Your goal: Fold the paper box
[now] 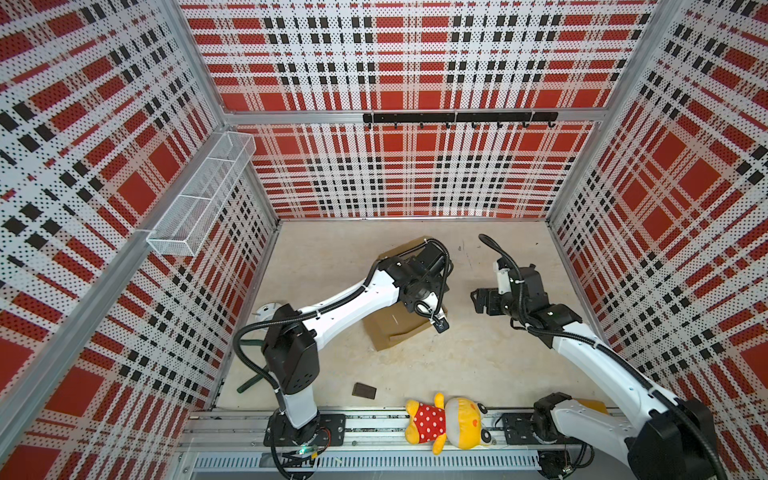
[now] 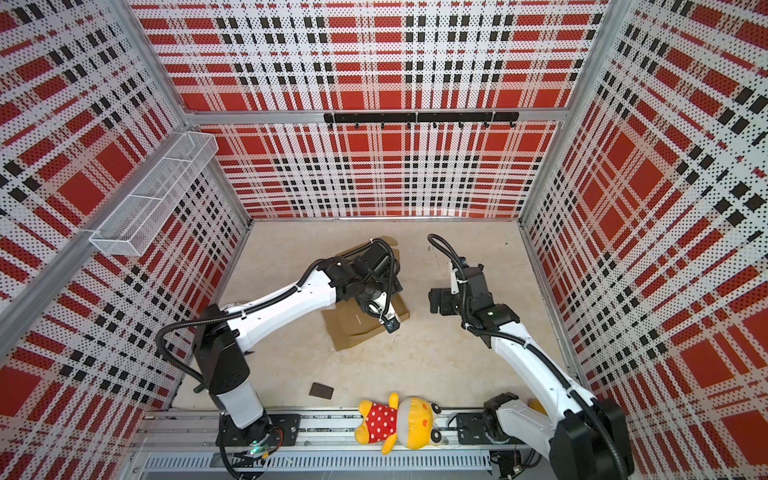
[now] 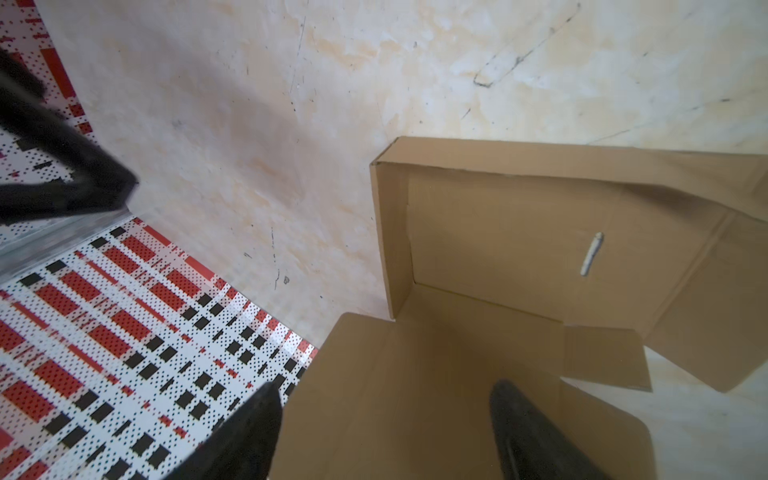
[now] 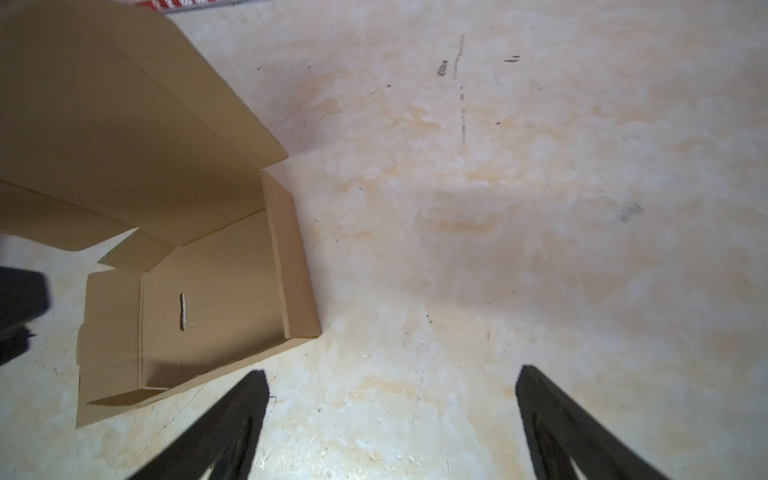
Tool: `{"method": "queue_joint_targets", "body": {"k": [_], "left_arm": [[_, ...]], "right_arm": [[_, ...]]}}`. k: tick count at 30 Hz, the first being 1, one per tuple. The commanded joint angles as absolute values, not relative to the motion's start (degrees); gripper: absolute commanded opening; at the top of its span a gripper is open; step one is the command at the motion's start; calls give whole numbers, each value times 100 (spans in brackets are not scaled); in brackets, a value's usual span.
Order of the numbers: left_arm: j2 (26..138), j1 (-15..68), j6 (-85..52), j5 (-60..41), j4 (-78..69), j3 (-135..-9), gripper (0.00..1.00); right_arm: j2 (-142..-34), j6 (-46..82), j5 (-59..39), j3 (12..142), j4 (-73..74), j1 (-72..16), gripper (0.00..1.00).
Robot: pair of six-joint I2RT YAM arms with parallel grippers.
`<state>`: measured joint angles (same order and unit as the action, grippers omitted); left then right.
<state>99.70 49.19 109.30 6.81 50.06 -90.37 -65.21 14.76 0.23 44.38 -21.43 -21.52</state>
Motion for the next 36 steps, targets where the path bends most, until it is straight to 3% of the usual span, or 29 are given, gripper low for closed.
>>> {"method": "queue_joint_targets", "body": {"k": [1,7,13,17,27,31,36], "left_arm": [[9422,4846,11211,809,5324,-8865,86],[8641,4723,9222,191,6573,-8867,86],[7591,4551,7578,-433,6623,-8166,86],[7098,3454,6517,-1922,6627,-7929,86],[6060,948,3811,-3658,5146,-6512,83],[5900,165,2786,-4147,4392,-5924,83],[5953,-74,1993,-4014,3702,-5631,83]], "right_arm": [[-6955,1342,32,4679,-1349,-2435,93],[-8083,872,422,5188,-979,-3212,83],[-8854,677,593,5334,-514,-3574,80],[-9303,513,543,5528,-491,-3616,75],[-10116,64,606,5938,-468,-3615,67],[-10379,53,525,6072,-428,-3621,58],[-10629,74,666,6032,-246,-3621,50]]}}
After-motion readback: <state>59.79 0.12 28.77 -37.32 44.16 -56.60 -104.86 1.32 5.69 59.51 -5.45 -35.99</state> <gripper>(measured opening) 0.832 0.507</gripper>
